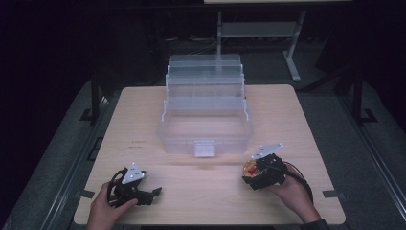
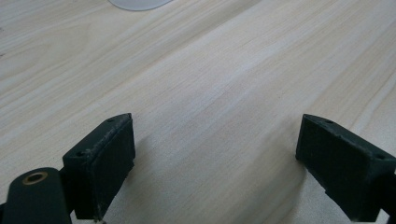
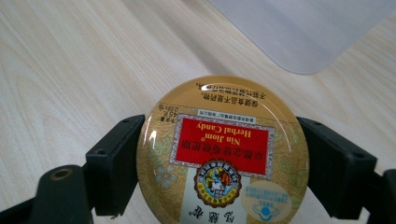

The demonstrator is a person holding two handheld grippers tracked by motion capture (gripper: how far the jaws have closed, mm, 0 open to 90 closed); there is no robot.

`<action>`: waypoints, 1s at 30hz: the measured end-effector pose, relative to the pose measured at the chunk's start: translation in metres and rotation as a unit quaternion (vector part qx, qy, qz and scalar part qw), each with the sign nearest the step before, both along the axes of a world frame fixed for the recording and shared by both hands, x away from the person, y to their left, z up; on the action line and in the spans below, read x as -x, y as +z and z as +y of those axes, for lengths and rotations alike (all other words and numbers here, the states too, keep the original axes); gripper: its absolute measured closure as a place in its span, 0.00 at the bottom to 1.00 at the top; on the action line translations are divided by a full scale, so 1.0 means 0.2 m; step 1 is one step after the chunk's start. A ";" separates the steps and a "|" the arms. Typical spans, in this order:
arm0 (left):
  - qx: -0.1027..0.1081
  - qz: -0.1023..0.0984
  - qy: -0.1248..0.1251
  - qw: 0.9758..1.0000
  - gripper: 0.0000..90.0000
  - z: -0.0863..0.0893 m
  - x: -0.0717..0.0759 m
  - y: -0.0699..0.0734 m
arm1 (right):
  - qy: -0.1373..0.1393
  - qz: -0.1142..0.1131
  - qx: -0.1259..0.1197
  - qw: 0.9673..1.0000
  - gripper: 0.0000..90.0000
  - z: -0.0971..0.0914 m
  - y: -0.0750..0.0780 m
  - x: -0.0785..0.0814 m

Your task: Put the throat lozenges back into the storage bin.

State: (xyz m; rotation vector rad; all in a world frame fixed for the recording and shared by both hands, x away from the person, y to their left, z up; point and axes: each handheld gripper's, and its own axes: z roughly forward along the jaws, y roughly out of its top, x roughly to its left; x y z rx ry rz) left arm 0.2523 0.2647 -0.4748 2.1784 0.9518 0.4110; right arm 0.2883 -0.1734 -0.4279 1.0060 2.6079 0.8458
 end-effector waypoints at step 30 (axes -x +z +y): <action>0.000 0.000 0.000 1.000 0.12 0.00 0.00 0.00 | -0.025 -0.013 -0.002 1.000 0.22 -0.09 0.09 -0.09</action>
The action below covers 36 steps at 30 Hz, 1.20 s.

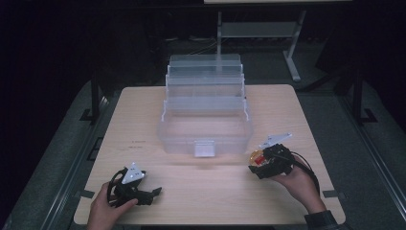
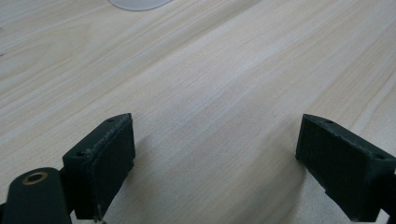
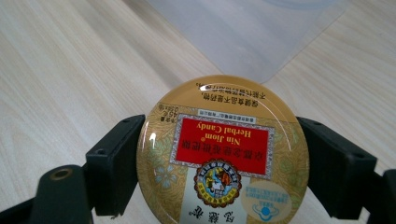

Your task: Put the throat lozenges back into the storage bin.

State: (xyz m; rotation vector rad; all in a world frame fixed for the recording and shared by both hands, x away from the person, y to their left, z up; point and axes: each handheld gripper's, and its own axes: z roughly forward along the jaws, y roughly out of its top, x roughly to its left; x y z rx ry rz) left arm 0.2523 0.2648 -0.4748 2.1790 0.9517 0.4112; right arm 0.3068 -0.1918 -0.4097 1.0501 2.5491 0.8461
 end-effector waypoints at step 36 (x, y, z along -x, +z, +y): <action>0.000 0.000 0.000 1.000 0.12 0.00 0.00 0.00 | -0.006 0.006 -0.002 1.000 0.22 -0.05 0.15 -0.11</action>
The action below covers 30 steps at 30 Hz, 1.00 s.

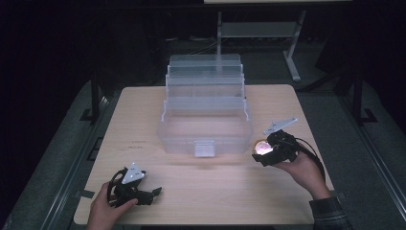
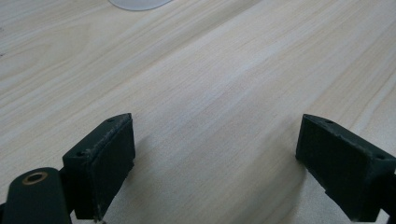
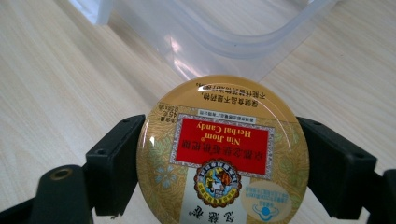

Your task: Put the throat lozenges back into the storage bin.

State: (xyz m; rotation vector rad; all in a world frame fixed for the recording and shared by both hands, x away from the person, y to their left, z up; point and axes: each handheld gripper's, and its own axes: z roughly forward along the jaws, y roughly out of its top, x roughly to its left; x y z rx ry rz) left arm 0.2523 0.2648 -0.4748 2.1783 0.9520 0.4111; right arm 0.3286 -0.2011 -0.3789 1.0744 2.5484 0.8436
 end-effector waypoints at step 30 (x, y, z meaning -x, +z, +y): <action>0.000 0.000 0.000 1.000 0.12 0.00 0.00 0.00 | 0.006 -0.025 0.000 1.000 0.22 0.03 0.16 -0.12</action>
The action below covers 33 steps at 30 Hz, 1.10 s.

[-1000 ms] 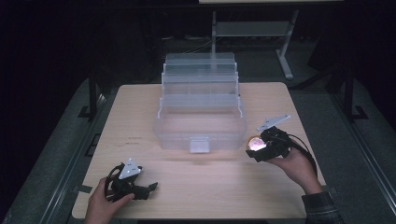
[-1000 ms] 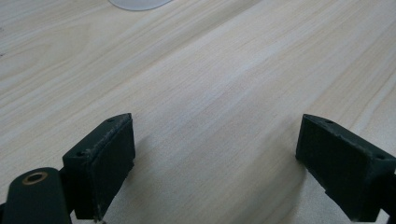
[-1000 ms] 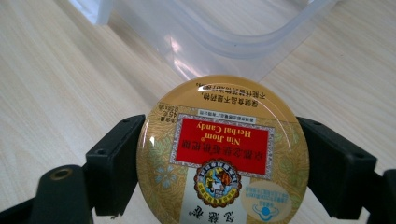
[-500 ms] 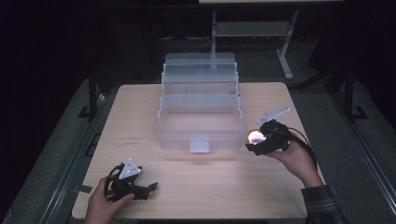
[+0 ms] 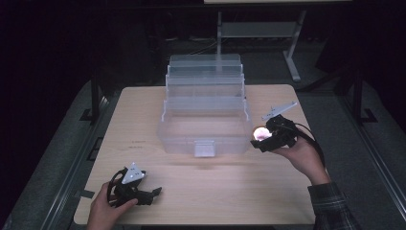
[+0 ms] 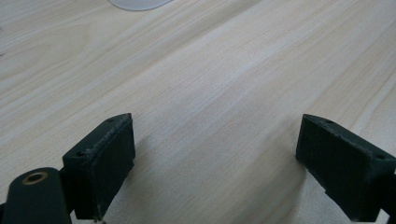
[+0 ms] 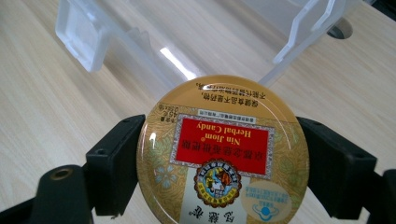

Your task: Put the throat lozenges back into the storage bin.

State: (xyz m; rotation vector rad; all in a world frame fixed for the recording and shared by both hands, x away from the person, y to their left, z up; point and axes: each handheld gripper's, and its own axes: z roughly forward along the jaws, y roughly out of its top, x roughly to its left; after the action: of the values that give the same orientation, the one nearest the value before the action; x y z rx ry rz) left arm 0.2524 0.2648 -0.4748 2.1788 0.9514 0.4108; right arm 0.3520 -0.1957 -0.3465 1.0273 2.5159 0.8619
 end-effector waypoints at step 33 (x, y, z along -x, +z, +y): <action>0.000 0.000 0.000 1.000 0.12 0.00 0.00 0.00 | 0.013 0.007 0.007 1.000 0.22 0.18 0.06 -0.22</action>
State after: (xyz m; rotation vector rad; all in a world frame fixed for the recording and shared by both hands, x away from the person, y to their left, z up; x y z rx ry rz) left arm 0.2524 0.2648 -0.4748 2.1788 0.9515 0.4111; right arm 0.3957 -0.1591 -0.3344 1.0032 2.5488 0.8443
